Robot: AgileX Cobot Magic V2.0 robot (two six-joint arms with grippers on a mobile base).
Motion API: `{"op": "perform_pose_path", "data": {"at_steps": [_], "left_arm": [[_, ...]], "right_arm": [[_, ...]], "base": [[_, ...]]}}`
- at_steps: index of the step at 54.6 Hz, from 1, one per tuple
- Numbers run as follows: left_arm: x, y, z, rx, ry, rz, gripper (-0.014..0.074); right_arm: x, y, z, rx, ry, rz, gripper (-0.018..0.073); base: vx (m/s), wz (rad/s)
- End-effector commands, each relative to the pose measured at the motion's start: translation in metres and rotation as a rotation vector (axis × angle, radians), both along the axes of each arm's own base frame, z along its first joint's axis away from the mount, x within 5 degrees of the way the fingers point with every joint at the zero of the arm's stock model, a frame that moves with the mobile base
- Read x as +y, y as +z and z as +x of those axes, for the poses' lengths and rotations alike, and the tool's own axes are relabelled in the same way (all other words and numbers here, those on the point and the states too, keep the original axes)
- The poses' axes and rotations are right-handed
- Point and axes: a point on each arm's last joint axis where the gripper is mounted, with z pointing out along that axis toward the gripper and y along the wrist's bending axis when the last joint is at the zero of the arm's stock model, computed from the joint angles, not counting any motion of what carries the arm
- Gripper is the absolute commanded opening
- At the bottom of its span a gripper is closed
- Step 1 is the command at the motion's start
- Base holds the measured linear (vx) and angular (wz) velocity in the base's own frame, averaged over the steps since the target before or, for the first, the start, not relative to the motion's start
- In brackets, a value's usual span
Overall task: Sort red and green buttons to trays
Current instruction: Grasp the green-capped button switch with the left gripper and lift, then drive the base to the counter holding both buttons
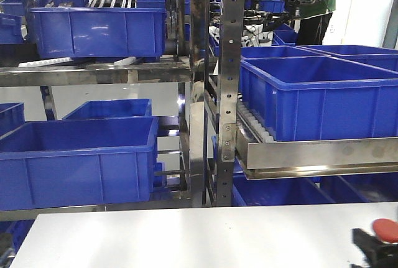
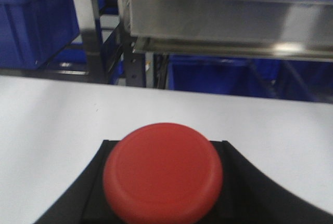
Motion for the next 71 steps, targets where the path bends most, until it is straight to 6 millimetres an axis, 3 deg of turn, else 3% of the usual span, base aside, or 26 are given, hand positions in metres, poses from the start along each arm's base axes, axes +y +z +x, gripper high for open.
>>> {"op": "perform_pose_path", "data": {"at_steps": [1, 12, 22, 56, 71], "left_arm": [[0.002, 0.027, -0.017, -0.118, 0.02, -0.027, 0.0], [0.007, 0.051, -0.053, -0.239, 0.059, -0.029, 0.0], [0.009, 0.058, -0.068, -0.287, 0.074, -0.027, 0.0], [0.009, 0.059, -0.07, -0.296, 0.074, -0.028, 0.0], [0.009, 0.059, -0.07, -0.296, 0.074, -0.028, 0.0]], "right_arm": [[-0.004, 0.03, -0.018, -0.128, -0.013, 0.004, -0.0008], [-0.009, 0.046, -0.047, -0.187, -0.051, 0.018, -0.0008], [-0.01, 0.051, -0.054, -0.222, -0.051, 0.02, -0.0008], [-0.01, 0.052, -0.054, -0.224, -0.051, 0.02, -0.0008], [-0.01, 0.052, -0.054, -0.224, -0.051, 0.02, -0.0008]], "base": [[0.0, 0.0], [0.0, 0.0], [0.0, 0.0], [0.0, 0.01], [-0.04, 0.42]]}}
